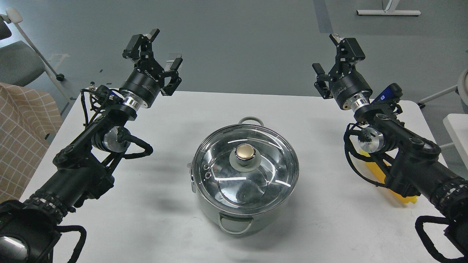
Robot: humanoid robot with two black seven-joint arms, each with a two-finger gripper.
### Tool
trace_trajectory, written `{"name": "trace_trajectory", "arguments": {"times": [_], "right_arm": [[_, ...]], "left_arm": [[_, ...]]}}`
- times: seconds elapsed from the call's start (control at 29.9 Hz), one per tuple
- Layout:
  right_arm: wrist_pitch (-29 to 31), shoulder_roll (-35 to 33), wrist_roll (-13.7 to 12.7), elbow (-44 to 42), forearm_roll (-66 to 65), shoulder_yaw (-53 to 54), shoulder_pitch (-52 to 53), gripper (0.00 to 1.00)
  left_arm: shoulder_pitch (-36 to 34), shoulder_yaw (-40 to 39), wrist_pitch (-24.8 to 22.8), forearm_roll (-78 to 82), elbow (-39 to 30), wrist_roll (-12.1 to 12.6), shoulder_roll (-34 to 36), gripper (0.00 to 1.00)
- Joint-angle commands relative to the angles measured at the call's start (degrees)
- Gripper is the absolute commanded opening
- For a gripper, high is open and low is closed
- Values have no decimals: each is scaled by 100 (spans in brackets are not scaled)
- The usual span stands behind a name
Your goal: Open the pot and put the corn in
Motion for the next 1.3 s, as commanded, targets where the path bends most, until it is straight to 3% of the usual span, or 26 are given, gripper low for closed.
{"name": "trace_trajectory", "arguments": {"times": [0.0,0.23,0.63,0.77,0.94,1.07,1.27], "right_arm": [[-2,-61,0,22,-2,0,1,99],[-2,-149,0,23,-19,-9,71,99],[-28,-632,0,206,-28,-44,98,99],[-37,-834,0,382,-28,-53,-8,99],[-55,-1036,0,593,-28,-53,-105,99],[-64,-1142,0,690,-28,-53,-184,99],[-73,-1221,0,752,-28,-53,-245,99]], "left_arm": [[-1,16,7,11,-107,-11,30,98],[-10,69,25,651,-484,-63,231,98],[17,69,60,4383,-3699,-169,1716,98],[25,112,60,6245,-4623,-458,2068,98],[43,647,182,8390,-5046,-798,2402,98],[34,1104,657,9561,-5047,-798,2473,98],[25,1800,781,9778,-5029,-798,2438,98]]}}
